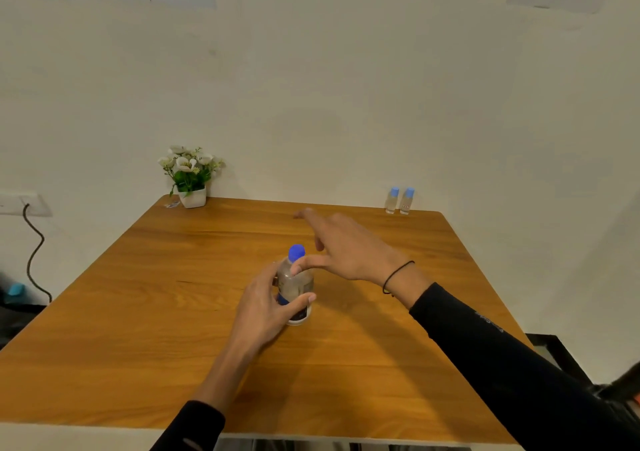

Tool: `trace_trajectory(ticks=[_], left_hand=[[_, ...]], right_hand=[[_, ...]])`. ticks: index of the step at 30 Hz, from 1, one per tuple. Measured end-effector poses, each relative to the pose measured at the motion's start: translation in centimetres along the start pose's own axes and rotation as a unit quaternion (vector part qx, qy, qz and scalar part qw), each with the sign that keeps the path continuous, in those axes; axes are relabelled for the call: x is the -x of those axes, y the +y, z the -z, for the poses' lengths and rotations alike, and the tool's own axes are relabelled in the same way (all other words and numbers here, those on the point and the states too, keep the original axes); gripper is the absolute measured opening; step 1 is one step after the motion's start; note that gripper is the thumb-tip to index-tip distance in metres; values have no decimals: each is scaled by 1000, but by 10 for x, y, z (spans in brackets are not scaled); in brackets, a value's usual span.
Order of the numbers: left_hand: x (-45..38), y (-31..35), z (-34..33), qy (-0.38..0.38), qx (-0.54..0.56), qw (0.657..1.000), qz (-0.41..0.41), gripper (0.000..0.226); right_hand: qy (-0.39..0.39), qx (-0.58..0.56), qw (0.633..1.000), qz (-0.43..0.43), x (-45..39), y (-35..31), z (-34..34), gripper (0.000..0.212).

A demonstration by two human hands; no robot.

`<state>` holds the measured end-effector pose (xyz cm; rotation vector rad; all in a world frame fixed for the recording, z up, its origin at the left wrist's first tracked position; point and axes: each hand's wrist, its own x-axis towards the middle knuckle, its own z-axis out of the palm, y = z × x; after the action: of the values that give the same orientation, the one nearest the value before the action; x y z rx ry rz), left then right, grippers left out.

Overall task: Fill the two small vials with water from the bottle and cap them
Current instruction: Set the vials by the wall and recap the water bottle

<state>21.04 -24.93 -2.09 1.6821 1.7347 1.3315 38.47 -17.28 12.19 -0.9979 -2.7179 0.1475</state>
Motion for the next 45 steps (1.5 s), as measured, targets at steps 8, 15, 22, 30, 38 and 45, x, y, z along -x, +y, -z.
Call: trace_trajectory(ticks=[8,15,22,30,38,45], left_hand=[[-19,-6,4,-1,6,1000,3,87],[-38,-11,12,-6,9,1000,10,70],[-85,-48,24,-28,-27,997,67,67],[-194,-109,67,-24,-121,988,95,61],[-294,-172,90,48,-145,974,166,28],[-325,-184,81,99,-161,960,206,9]], right_hand=[[-34,-259,960,-103,17,28,-58,80],[-11,-386,913,-132,-1,20,-102,64],[35,-403,900,-164,-62,24,-133,57],[79,-406,897,-155,-201,37,-174,57],[94,-351,922,-133,-342,57,-203,54],[102,-340,918,-176,-382,60,-210,54]])
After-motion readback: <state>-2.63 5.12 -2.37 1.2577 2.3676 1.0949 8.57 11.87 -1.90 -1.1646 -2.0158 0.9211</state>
